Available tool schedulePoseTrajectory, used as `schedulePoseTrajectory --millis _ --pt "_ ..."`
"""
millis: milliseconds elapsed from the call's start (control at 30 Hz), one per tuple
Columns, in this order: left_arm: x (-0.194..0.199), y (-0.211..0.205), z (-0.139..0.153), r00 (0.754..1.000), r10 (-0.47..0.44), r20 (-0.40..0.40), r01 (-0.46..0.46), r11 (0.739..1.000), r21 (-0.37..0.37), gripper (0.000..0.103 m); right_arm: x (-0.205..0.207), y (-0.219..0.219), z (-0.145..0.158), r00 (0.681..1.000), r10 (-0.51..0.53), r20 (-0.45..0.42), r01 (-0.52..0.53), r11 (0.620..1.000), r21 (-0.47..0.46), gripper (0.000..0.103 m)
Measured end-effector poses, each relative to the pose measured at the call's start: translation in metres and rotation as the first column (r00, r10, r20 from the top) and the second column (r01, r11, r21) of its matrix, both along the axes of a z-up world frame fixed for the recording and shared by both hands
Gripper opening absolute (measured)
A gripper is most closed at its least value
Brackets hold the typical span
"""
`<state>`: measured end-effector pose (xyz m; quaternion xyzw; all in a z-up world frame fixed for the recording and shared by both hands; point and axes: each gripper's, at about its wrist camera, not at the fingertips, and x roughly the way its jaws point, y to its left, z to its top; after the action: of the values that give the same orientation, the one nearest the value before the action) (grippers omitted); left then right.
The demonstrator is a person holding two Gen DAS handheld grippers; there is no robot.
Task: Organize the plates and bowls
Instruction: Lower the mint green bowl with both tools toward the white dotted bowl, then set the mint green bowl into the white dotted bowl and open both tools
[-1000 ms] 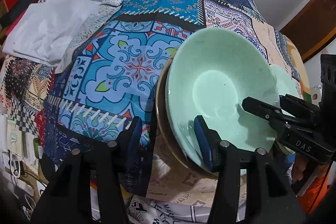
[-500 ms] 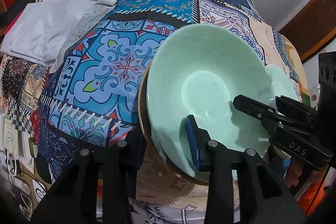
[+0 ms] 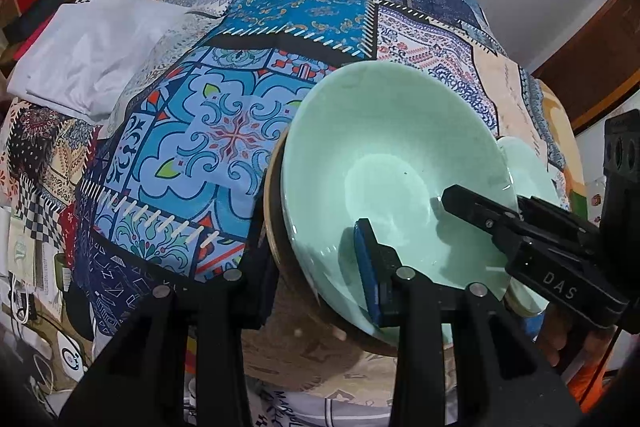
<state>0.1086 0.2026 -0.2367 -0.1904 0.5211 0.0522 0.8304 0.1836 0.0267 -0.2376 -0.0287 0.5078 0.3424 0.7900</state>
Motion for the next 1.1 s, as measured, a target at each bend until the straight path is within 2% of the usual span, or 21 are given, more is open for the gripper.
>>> schedulePoseTrajectory --millis 200,567,1100 --pt "0.001 -0.008 0.012 1.000 -0.012 0.023 0.012 1.000 0.020 0.036 0.000 -0.008 0.010 1.000 -0.024 0.008 0.023 0.999 0.024 0.029" --pt "0.009 -0.025 0.042 0.996 -0.046 0.080 0.044 0.999 0.023 0.036 0.001 -0.029 0.041 0.995 -0.070 0.074 0.066 0.996 0.059 0.029" --pt "0.028 -0.076 0.073 0.981 -0.145 0.131 0.140 0.989 0.047 0.036 0.000 -0.082 0.069 0.978 -0.172 0.122 0.161 0.982 0.095 0.029"
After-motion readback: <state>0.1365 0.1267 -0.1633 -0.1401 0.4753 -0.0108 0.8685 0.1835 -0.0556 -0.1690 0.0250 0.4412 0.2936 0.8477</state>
